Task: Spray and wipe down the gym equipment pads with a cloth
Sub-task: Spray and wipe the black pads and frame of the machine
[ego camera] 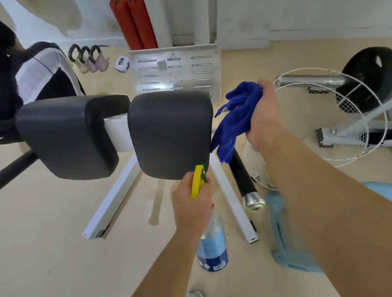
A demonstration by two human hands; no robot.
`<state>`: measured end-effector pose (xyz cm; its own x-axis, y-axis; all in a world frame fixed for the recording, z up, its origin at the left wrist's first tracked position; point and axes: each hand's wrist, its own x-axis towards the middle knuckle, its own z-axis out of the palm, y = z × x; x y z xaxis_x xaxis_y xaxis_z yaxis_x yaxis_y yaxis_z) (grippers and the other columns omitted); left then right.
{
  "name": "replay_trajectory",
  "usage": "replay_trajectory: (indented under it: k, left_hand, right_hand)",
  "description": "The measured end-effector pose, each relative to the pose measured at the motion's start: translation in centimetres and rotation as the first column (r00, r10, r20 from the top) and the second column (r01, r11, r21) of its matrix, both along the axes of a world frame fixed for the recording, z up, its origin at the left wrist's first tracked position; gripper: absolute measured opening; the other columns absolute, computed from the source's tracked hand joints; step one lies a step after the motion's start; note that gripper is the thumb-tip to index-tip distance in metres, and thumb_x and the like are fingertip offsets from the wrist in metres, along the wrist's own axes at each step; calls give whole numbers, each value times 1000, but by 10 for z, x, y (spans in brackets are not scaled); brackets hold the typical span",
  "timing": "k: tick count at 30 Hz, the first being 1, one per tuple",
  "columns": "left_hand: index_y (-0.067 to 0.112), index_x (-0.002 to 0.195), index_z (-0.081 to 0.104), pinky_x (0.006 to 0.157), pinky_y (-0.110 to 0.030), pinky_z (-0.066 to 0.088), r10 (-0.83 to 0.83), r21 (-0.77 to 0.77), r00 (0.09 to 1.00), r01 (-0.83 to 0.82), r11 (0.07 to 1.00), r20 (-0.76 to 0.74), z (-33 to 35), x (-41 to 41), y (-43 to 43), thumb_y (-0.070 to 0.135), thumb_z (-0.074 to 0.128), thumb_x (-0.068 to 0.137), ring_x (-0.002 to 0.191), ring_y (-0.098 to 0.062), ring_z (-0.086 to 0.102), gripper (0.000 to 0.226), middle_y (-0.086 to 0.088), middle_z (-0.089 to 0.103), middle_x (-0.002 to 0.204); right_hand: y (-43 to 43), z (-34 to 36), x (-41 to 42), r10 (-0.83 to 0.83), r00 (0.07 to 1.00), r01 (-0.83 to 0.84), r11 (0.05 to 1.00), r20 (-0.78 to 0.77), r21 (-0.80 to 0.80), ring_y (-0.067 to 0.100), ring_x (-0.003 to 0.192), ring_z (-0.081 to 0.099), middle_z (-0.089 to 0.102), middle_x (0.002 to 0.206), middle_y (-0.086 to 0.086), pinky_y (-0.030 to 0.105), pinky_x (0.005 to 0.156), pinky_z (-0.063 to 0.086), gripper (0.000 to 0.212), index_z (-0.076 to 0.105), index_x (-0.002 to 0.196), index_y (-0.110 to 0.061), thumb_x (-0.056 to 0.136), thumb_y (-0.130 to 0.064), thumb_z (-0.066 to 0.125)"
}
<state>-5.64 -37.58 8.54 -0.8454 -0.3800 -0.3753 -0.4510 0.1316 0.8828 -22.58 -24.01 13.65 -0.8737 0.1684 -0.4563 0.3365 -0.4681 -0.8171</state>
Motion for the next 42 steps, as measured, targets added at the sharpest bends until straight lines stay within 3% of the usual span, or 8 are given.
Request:
replay_trajectory:
  k: [13,17,20,24,31,34,39,42]
  left_hand:
    - [18,81,64,66,-62,60,81,-186,997,-83,979,-21,-17,8,44,32,58,79,76,-38,63,15,-11,63,74]
    - [17,84,69,60,-43,63,237,-128,970,-241,962,-45,-16,18,62,22,55,76,69,-25,64,16,-10,69,78]
    - [19,87,72,55,-27,59,286,-121,954,-296,947,-94,-11,25,65,16,52,74,67,-10,62,24,4,73,83]
    - [18,92,73,56,-27,60,336,-180,936,-349,920,-101,-1,27,50,5,58,88,71,-14,63,20,9,71,76]
    - [20,92,73,61,-36,61,325,-264,940,-340,903,-101,12,34,-4,4,58,88,81,-16,68,22,9,72,82]
    - [31,87,69,65,-41,63,291,-302,950,-311,901,-111,16,39,-22,16,56,83,81,-13,67,20,10,72,83]
    - [22,88,70,57,-30,60,267,-271,956,-291,918,-121,16,45,-47,22,50,73,83,-19,67,25,4,72,86]
    - [20,90,70,53,-24,60,250,-272,959,-278,921,-135,14,49,-59,23,50,73,81,-22,67,26,2,71,86]
  right_hand:
    - [22,-29,-29,216,960,-218,976,-175,6,30,81,56,63,93,20,37,78,47,46,62,94,-6,80,-46,46]
    - [4,-36,-7,403,892,-409,912,-204,12,33,105,64,67,110,17,44,99,50,46,63,110,-7,88,-45,51]
    - [-24,-33,24,508,841,-424,833,-188,355,16,90,60,62,109,9,29,81,49,21,52,118,-20,105,-31,41]
    - [-62,-43,64,407,911,-371,749,60,550,30,106,56,57,120,15,41,92,46,35,50,121,-11,106,-35,30]
    - [-99,-77,124,140,968,-212,901,210,377,22,90,59,61,102,5,29,77,38,17,45,101,-25,107,-35,32]
    - [-108,-76,117,-51,932,31,998,358,62,21,80,54,57,89,2,33,79,37,17,54,101,-26,103,-28,37]
    - [-120,-85,109,-90,825,323,885,558,-335,26,57,35,46,65,5,31,61,43,17,52,82,-28,88,-27,36]
    - [-125,-90,112,-58,800,396,798,597,-454,30,87,55,59,96,4,42,87,57,15,57,104,-30,100,-36,44]
